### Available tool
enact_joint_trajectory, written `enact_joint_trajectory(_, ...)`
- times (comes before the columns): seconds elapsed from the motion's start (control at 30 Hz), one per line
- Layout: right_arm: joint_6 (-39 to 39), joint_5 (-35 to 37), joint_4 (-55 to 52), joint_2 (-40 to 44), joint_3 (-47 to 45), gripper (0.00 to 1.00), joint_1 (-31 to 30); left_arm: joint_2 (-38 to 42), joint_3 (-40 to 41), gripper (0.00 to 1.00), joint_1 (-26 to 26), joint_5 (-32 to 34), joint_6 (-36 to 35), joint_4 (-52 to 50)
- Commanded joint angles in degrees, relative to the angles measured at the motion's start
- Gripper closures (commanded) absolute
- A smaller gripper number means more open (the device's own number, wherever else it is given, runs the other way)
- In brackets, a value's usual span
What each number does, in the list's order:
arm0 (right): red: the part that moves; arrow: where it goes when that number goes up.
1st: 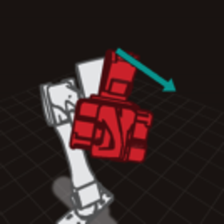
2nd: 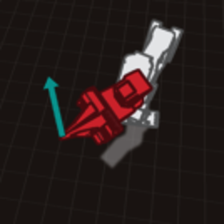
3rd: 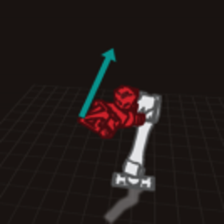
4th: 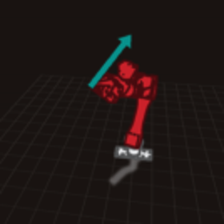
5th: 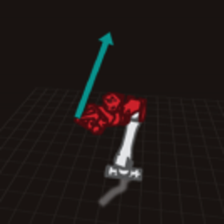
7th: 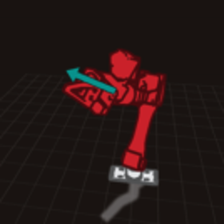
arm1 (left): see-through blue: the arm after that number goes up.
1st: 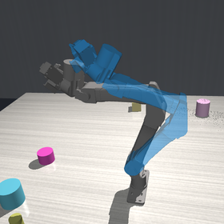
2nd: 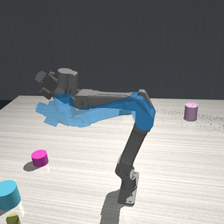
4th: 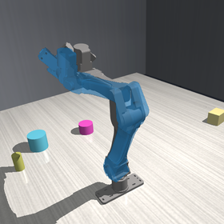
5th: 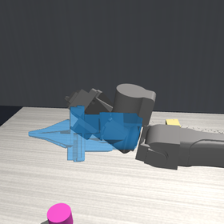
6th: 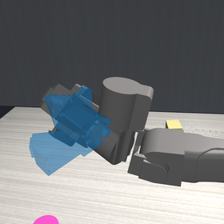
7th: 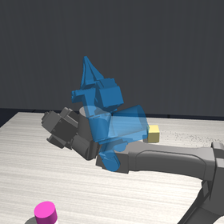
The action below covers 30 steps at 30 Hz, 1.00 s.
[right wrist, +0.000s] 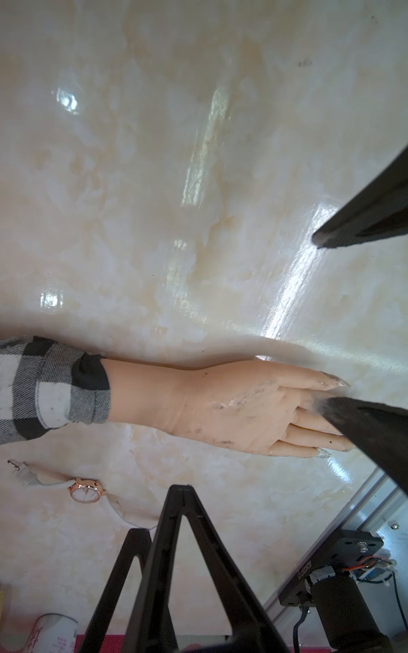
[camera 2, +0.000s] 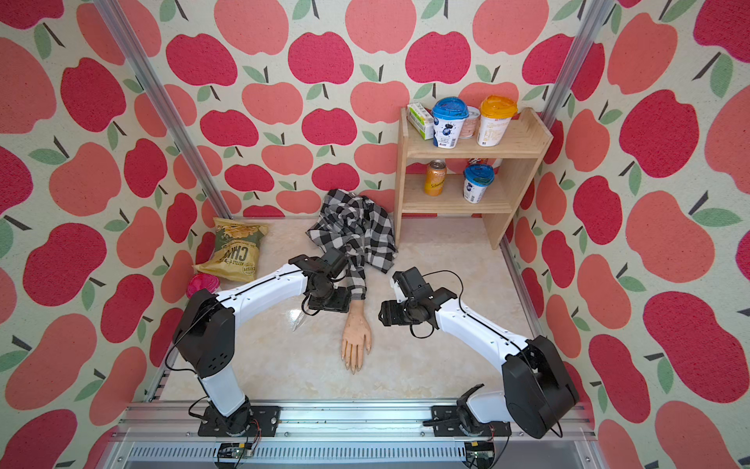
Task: Take off the watch
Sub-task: Reset both arms
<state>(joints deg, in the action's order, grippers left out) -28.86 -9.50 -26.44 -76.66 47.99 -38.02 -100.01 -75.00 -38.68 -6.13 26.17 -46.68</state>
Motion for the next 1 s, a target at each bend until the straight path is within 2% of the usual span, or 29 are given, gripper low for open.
enact_joint_trajectory(0.0,-1.00,1.11,3.41,3.64,-2.34,0.30,0.00,5.80,5.69,0.20,-0.16,1.60,-0.78,9.22)
enact_joint_trajectory(0.1,-0.67,2.92,4.42,4.63,-2.26,0.30,0.57,8.85,9.12,0.17,-0.24,0.46,-3.32,12.97)
enact_joint_trajectory(0.2,-1.06,6.11,3.97,5.95,-2.06,0.26,1.84,11.64,11.29,0.06,0.57,0.62,-4.24,13.90)
enact_joint_trajectory(0.33,0.96,7.46,3.62,7.87,-1.38,0.22,7.11,16.75,15.74,0.05,6.59,-2.72,-4.66,16.58)
enact_joint_trajectory(0.4,2.66,10.79,3.86,8.64,-0.30,0.13,9.48,18.87,16.66,0.05,10.54,-3.95,-5.28,17.77)
enact_joint_trajectory(0.43,3.64,12.46,5.27,9.33,-0.44,0.01,10.82,19.58,16.68,0.05,12.56,-4.08,-5.66,18.34)
enact_joint_trajectory(0.63,10.90,13.82,20.22,11.53,-6.78,0.00,17.89,16.96,12.48,0.04,21.51,-4.09,-9.48,18.35)
enact_joint_trajectory(0.73,14.54,15.24,21.36,10.18,-6.44,0.00,20.52,15.52,13.30,0.05,23.45,-2.66,-12.81,21.44)
enact_joint_trajectory(0.77,14.96,14.91,21.25,9.67,-5.97,0.00,21.96,15.05,14.51,0.02,23.93,-1.96,-14.40,23.26)
enact_joint_trajectory(0.87,15.11,13.24,22.40,9.29,-5.93,0.00,26.93,15.75,19.27,0.03,25.98,-0.99,-17.32,28.94)
enact_joint_trajectory(0.97,17.54,16.90,29.99,11.80,-11.90,0.00,28.87,22.48,30.47,0.03,29.39,-4.38,-18.67,43.40)
